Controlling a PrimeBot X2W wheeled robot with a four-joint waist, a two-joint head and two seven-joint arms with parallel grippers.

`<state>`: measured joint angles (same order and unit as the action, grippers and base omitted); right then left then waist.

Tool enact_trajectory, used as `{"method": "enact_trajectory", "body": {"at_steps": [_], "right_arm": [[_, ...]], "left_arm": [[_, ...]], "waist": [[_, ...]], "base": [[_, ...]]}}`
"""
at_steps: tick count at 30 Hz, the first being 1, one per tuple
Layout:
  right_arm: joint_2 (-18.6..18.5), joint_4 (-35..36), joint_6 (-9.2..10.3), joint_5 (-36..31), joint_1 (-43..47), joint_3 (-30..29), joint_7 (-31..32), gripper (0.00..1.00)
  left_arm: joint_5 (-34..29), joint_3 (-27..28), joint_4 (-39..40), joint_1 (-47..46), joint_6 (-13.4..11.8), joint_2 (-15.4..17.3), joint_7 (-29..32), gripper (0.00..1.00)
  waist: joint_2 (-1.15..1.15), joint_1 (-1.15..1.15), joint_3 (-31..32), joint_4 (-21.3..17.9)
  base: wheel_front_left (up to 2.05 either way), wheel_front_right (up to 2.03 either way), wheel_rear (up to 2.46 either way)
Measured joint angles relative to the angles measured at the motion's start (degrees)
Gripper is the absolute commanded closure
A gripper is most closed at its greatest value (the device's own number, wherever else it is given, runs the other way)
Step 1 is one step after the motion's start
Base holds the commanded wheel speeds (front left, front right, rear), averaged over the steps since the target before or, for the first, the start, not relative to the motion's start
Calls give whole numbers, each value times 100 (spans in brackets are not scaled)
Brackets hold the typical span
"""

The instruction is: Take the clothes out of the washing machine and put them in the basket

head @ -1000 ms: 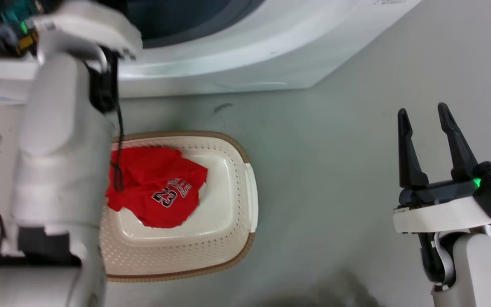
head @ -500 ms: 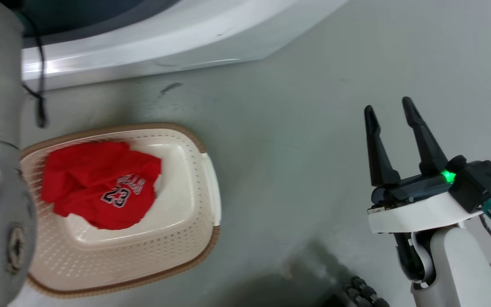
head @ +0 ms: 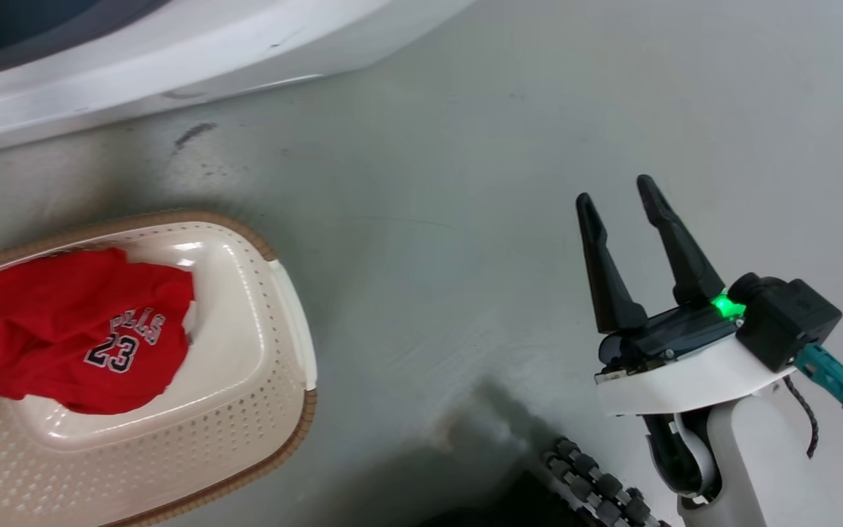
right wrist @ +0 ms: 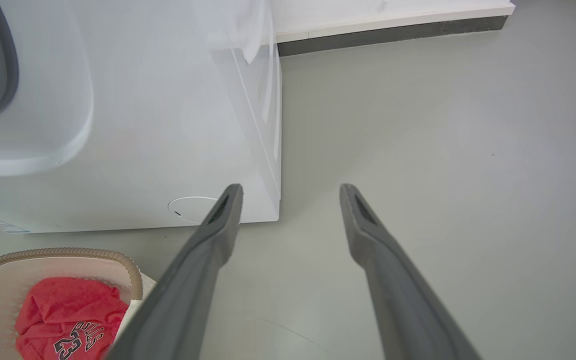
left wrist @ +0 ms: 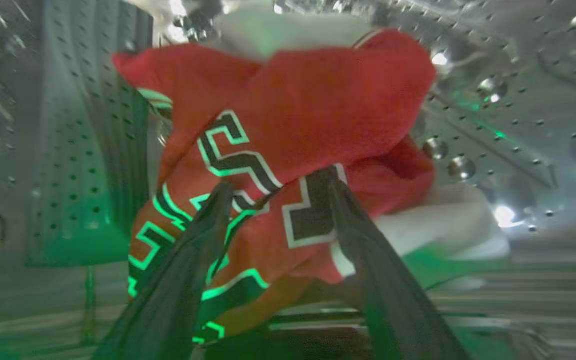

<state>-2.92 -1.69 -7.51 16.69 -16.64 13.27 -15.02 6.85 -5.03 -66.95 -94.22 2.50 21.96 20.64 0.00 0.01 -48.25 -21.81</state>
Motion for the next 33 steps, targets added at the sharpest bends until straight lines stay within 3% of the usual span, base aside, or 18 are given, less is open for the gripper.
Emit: {"method": "enact_trajectory", "body": {"at_steps": [7, 8, 9, 10, 14, 17, 24, 33], "right_arm": [[-1, 38, 0, 163, 24, 188, 0, 0], [-1, 47, 0, 180, 24, 193, 0, 0], [0, 52, 0, 201, 24, 204, 0, 0], [0, 52, 0, 210, 24, 218, 0, 0], [0, 53, 0, 256, 20, 271, 0, 0], [0, 49, 0, 272, 17, 287, 0, 0], [1, -3, 0, 198, 8, 148, 0, 0], [3, -153, 1, -88, 116, -101, -1, 0]], "left_arm": [[16, -68, -126, -359, -166, 183, 1132, 0], [23, -69, -126, -382, -191, 183, 1237, 13], [10, -98, -105, -398, -236, 189, 1303, 91], [-8, -123, -86, -412, -259, 194, 1359, 100], [-51, -189, 25, -361, -377, 210, 1449, 100], [-49, -216, 232, -170, -436, 236, 1192, 100], [1, -224, 892, 464, -503, 264, -134, 100], [256, -130, 1015, 1664, -471, 42, -2085, 100]], "waist": [[0, 0, -196, -295], [0, -1, -209, -309], [0, 0, -220, -319], [0, -1, -226, -328], [0, 0, -199, -354], [0, 0, -142, -362], [0, 0, 120, -288], [0, -1, 888, -64]], "base": [[0, 0, 0], [0, 0, 0], [0, 0, 0], [0, 0, 0], [0, 0, 0], [0, 0, 0], [0, 0, 0], [0, 0, 0]]}}
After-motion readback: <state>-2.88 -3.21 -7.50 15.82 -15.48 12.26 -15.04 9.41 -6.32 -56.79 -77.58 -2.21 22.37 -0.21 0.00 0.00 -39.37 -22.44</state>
